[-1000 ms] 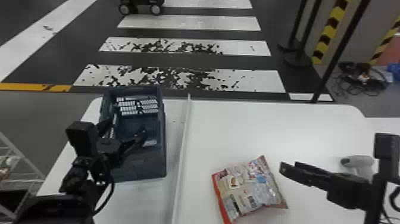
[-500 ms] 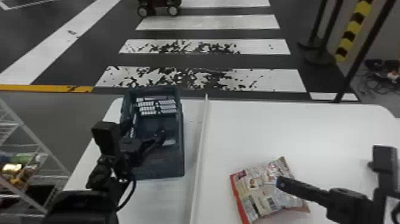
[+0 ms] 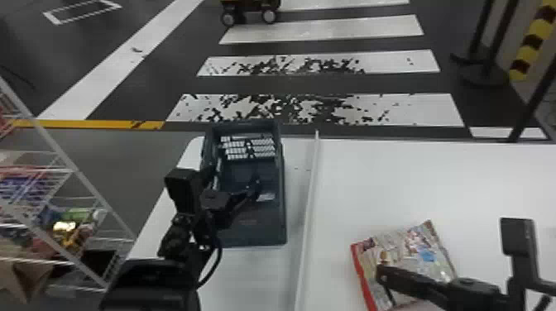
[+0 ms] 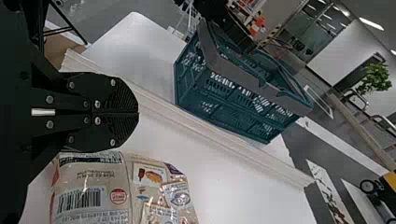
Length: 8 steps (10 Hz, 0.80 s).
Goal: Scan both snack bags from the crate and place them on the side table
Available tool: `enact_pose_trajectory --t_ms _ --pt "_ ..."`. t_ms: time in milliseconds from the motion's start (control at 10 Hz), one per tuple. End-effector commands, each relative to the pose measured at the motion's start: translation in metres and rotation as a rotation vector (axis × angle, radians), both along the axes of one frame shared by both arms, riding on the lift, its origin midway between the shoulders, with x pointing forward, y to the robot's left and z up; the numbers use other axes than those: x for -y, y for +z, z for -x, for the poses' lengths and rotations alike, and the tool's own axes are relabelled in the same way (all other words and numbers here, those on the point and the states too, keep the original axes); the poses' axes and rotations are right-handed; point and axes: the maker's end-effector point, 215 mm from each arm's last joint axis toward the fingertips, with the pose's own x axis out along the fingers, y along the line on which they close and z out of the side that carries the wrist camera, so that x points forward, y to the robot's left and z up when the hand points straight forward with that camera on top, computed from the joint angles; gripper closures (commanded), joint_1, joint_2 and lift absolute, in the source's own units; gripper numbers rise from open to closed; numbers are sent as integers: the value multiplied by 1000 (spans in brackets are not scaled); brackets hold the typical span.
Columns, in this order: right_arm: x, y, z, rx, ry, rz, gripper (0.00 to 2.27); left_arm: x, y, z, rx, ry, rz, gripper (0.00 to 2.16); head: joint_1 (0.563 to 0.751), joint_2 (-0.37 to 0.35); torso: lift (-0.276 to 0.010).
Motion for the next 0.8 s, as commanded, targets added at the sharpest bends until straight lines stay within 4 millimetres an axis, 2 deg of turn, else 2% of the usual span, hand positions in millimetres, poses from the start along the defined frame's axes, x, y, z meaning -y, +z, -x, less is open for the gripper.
enact_pose_trajectory --t_ms 0,400,700 --pt "-14 -10 3 -9 24 -8 2223 1 0 0 0 -3 1 87 695 208 -98" --pt "-18 -26 3 -37 34 1 2223 0 0 0 0 0 -1 87 695 235 -98" --pt "-3 -45 3 -67 13 45 2223 1 0 0 0 -5 -2 87 695 233 -98"
